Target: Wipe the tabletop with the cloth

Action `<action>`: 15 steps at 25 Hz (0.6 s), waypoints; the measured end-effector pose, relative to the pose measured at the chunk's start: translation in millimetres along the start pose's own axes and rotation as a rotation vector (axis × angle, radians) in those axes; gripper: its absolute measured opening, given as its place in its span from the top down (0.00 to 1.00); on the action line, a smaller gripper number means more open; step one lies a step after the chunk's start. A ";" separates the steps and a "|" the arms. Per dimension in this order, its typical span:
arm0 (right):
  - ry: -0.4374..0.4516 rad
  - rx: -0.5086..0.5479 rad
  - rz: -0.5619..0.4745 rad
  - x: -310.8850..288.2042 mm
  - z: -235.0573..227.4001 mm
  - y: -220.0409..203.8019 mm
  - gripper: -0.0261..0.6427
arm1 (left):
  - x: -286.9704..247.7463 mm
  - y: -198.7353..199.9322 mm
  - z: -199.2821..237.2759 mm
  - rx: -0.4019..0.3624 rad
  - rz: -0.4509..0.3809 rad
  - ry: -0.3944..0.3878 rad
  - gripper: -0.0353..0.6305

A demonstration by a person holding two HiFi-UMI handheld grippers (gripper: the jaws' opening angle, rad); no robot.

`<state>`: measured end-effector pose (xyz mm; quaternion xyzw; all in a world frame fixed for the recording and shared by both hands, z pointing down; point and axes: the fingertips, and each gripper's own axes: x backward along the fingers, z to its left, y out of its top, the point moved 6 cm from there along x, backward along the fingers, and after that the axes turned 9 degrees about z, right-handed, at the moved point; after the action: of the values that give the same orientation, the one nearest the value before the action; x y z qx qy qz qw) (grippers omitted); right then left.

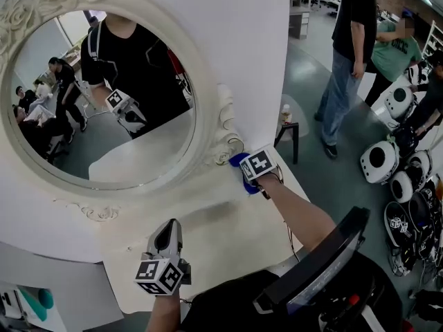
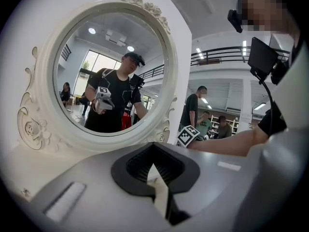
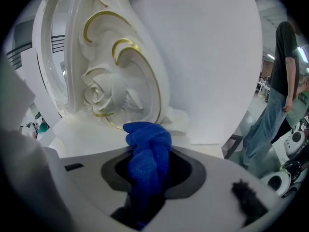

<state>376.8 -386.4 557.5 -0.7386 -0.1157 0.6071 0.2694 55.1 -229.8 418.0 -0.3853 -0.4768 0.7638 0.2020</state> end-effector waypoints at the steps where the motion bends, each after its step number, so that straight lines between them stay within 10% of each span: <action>1: -0.004 -0.004 0.000 0.6 -4.7 0.1 0.76 | 1.2 0.0 0.1 0.000 0.000 0.005 0.94; 15: -0.188 -0.085 -0.044 33.2 -30.9 -9.6 0.76 | 45.3 -0.3 37.0 0.013 -0.039 0.020 0.94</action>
<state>415.8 -369.9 538.6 -0.6866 -0.1821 0.6621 0.2389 -2.0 -220.2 409.5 -0.3824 -0.4773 0.7588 0.2241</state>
